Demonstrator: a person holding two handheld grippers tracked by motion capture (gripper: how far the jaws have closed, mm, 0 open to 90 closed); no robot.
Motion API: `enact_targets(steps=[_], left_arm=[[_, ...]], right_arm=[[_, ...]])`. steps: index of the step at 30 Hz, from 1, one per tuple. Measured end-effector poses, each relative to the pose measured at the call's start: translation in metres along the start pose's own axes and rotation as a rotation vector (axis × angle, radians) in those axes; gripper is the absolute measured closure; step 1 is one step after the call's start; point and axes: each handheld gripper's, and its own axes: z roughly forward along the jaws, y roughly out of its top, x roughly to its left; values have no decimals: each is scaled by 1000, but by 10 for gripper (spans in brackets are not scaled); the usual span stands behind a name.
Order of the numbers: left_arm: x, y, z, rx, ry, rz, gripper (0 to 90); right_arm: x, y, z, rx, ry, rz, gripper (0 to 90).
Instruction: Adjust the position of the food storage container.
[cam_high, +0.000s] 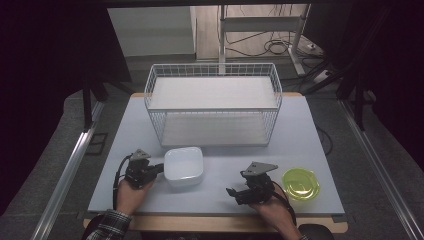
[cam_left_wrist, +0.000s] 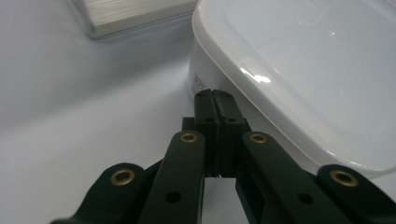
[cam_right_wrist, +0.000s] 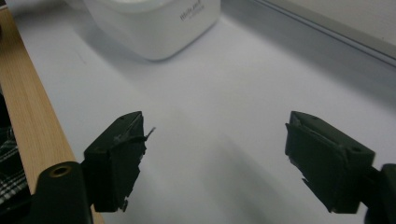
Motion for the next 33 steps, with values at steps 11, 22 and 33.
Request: enact_targets(steps=[11,22,33], left_arm=[[-14,7,16,2,-43,50,894],[-34,16,38,20,-90,99,894],[-52,20,48,16,-111,109,896]], right_arm=[[-5,11,2,-5,-37,7,631],[-17,26,27,29,-67,-6,889],[-32,30,32,18,-93,71,895]])
